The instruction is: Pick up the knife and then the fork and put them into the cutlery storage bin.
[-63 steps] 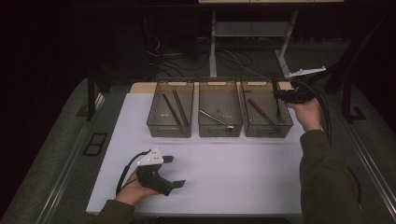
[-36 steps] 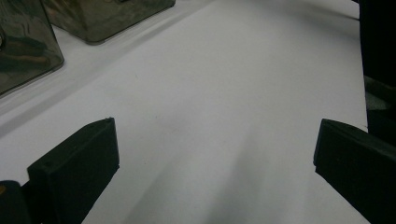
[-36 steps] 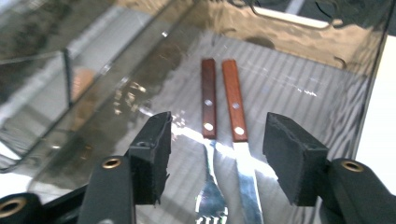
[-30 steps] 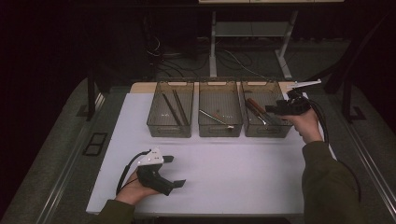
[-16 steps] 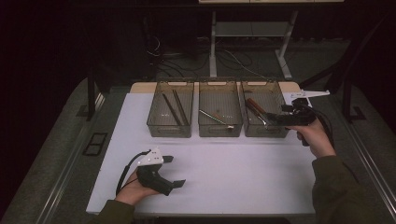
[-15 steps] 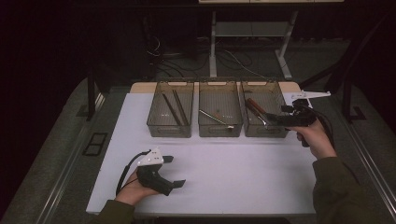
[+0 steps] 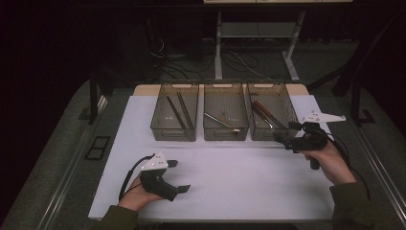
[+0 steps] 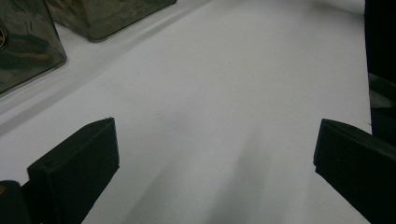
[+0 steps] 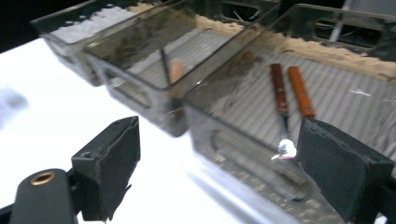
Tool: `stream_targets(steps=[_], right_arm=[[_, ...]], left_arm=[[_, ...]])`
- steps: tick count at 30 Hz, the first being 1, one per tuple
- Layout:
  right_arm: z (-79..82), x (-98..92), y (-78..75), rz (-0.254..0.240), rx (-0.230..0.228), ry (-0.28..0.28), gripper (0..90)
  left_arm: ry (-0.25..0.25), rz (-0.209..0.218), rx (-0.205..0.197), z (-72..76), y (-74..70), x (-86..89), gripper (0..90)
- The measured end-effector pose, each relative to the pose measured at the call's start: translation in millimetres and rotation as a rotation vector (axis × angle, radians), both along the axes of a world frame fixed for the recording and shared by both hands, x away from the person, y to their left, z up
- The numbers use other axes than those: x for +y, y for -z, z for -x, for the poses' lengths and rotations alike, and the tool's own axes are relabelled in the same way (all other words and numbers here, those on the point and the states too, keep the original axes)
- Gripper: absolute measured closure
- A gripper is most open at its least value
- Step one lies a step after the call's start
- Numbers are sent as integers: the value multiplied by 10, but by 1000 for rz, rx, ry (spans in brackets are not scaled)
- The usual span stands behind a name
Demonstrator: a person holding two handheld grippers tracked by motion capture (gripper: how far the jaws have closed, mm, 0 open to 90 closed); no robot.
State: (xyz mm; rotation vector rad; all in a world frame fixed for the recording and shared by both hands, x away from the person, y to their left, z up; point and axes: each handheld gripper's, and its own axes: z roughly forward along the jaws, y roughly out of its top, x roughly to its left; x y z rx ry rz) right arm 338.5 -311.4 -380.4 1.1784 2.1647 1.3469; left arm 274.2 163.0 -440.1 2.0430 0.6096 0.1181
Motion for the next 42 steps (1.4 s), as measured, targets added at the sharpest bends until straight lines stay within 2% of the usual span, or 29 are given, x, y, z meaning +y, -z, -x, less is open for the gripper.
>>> stream_targets(steps=[11,22,29,42], right_arm=[[372,110,188,14,-26,-39,141],[590,135,415,19,-28,-26,141],[735,166,518,34,-22,-42,140],[893,204,635,76,-9,-80,141]], left_arm=[[1,0,-1,7,-6,-2,0],[0,2,-2,9,-8,-2,0],[-1,4,-3,10,-9,-4,0],[0,0,-5,0,-8,-3,0]])
